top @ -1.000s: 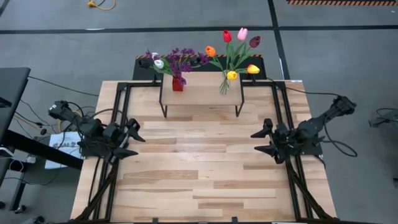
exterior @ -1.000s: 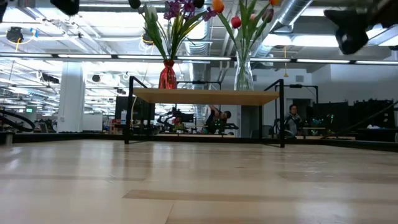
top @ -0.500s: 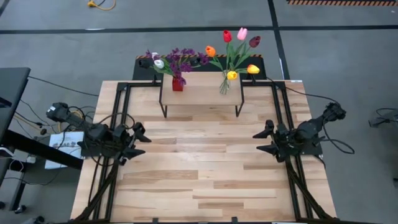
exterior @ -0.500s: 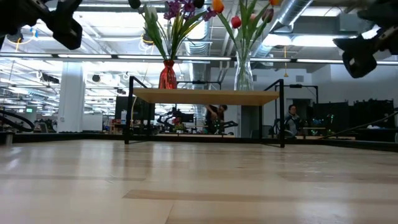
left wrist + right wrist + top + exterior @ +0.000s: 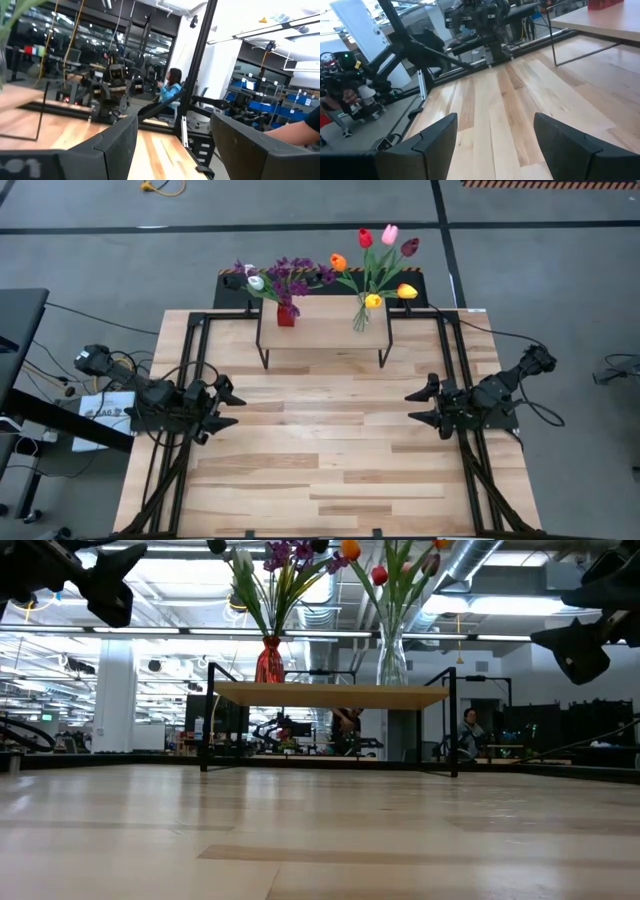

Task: Pick and place flowers into a vace then onto a shelf
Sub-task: Return to Home Position

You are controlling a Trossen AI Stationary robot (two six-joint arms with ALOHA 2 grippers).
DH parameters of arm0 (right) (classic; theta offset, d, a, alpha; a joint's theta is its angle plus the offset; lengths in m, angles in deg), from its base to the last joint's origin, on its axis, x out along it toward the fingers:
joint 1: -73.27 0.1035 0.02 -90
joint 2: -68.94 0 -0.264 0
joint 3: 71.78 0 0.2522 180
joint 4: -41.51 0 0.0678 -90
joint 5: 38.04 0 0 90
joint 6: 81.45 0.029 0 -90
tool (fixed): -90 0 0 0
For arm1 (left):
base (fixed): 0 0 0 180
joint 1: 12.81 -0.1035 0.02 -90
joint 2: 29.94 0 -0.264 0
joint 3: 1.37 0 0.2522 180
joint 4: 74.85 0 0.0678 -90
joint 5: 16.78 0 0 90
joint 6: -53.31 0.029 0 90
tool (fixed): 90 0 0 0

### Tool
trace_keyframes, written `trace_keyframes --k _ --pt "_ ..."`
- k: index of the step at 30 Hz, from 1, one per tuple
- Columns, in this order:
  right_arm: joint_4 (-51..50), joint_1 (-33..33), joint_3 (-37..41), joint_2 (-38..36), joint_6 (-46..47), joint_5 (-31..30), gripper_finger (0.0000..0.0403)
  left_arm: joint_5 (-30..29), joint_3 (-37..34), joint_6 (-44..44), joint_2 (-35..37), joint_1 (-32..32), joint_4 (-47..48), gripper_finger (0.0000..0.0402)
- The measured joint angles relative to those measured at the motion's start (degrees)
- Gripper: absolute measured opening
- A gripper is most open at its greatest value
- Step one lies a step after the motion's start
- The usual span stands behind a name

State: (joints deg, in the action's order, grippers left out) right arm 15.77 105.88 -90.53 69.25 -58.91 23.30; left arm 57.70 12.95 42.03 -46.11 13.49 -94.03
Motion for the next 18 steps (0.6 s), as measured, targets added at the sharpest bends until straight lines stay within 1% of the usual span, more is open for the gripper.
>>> trace_keyframes --k 5,9,13,18 --pt "-0.01 -0.01 0.0 0.02 0.0 0.01 0.0256 0.06 -0.03 -1.43 0.0 0.0 2.79 0.024" --pt "-0.01 -0.01 0.0 0.02 0.0 0.03 0.0256 0.06 -0.08 -1.43 0.0 0.0 6.8 0.024" --pt "-0.01 -0.01 0.0 0.02 0.0 0.06 0.0256 0.13 -0.1 -1.43 0.0 0.0 13.17 0.024" --pt "-0.01 -0.01 0.0 0.02 0.0 0.06 0.0256 0.15 -0.12 -1.43 0.0 0.0 23.37 0.024"
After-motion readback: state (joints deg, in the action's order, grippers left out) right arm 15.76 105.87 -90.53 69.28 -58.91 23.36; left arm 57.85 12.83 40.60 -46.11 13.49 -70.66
